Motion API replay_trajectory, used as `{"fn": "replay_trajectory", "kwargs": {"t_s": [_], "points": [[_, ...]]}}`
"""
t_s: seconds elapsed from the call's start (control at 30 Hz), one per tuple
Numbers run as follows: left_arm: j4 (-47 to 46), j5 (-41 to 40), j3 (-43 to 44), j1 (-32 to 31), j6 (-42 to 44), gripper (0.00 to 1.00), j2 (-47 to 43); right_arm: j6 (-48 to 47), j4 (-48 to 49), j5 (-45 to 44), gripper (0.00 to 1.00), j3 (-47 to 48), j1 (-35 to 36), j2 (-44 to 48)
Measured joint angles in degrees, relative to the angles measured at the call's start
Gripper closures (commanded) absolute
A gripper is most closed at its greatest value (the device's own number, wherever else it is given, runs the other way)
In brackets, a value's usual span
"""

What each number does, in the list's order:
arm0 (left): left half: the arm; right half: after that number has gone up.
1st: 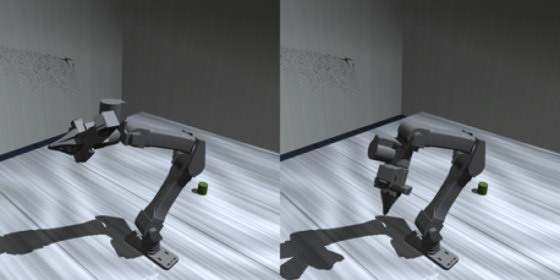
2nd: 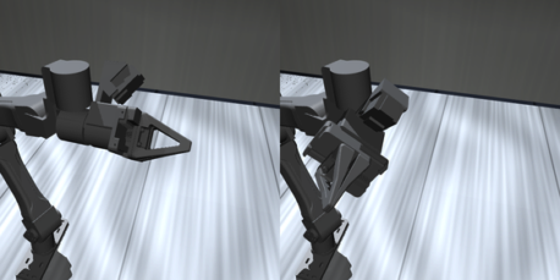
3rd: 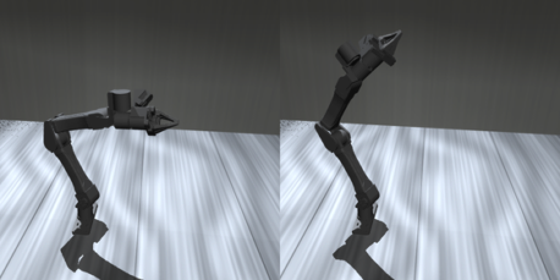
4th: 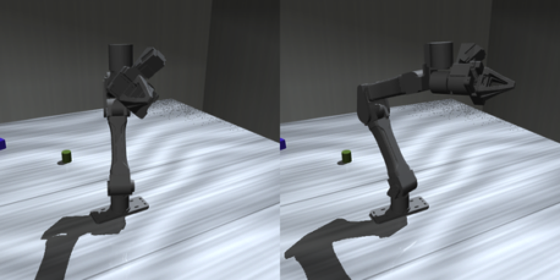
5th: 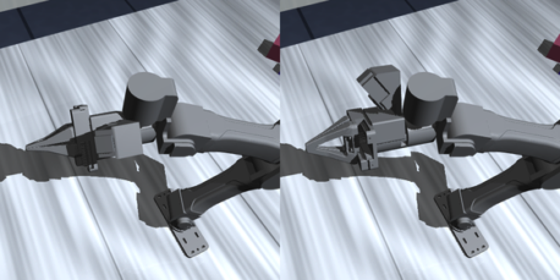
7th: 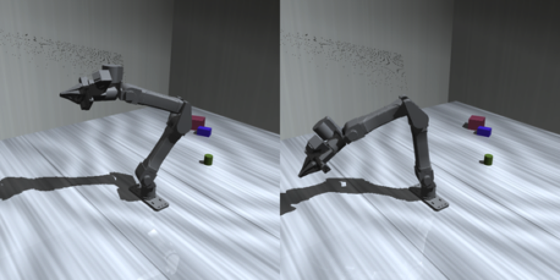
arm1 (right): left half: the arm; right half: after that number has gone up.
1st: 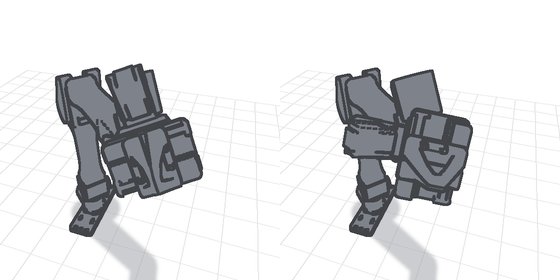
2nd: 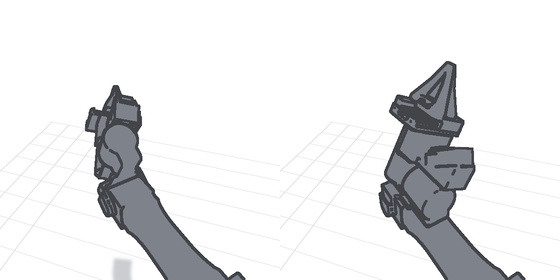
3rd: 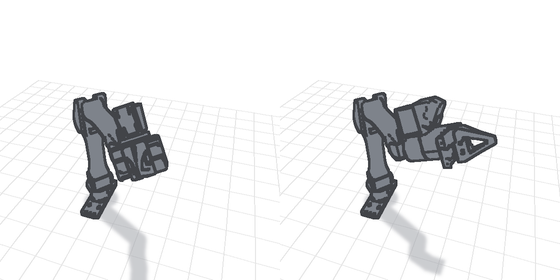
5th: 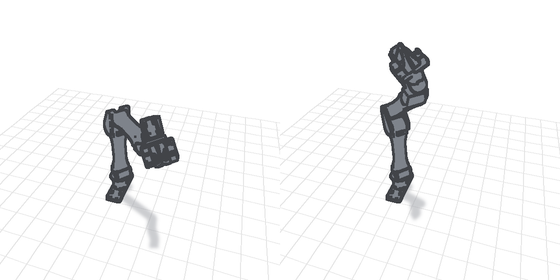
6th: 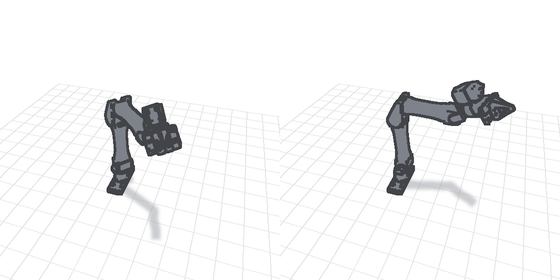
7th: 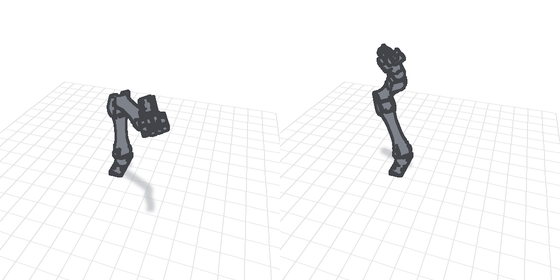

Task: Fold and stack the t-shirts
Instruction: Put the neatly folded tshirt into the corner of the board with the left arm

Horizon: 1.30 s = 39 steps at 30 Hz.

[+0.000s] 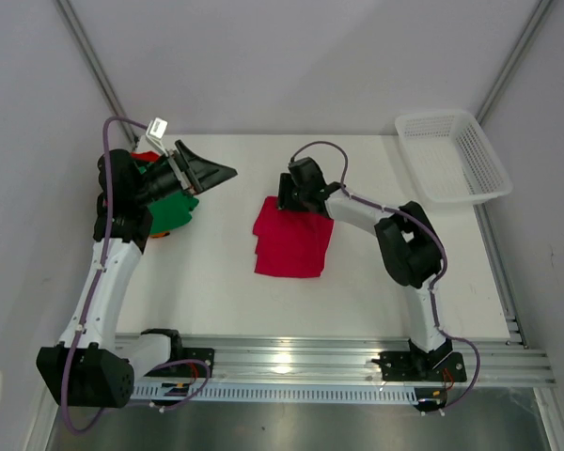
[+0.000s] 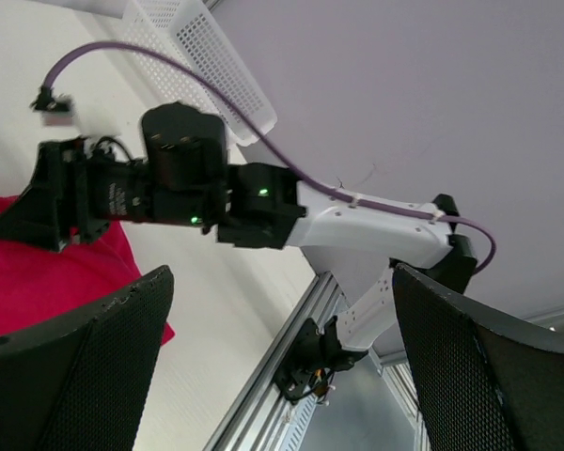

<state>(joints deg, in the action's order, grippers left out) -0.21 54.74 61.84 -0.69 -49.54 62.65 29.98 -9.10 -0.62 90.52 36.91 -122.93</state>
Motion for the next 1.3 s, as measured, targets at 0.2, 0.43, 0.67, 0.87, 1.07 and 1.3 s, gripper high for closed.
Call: {"fn": "replay_trajectory", "kwargs": {"t_s": [0.2,0.43,0.67,0.87,1.07,1.3], "points": [[-0.79,0.07,-2.03,0.02,-0.09,0.00,0.00,0.00,-1.77,-5.38,0.49,-1.31,1.68,10.88],[-1.84,0.22,-2.62,0.02,-0.46,0.00,0.07,3.91,-3.58,-11.82,0.49,-11.41,5.29,24.68],[-1.95,1.05,-2.64,0.02,-0.48,0.00,0.37,9.99,-6.88,-12.09,0.49,-28.24,5.51,26.40],[-1.92,1.09,-2.64,0.02,-0.48,0.01,0.96,13.60,-8.37,-11.39,0.49,-33.18,6.69,26.40],[-1.88,1.18,-2.64,0.02,-0.46,0.01,0.98,15.67,-8.85,-10.38,0.50,-33.18,8.24,24.72],[-1.84,1.16,-2.64,0.02,-0.48,0.01,0.98,17.51,-10.23,-11.10,0.50,-32.76,9.46,23.82]]}}
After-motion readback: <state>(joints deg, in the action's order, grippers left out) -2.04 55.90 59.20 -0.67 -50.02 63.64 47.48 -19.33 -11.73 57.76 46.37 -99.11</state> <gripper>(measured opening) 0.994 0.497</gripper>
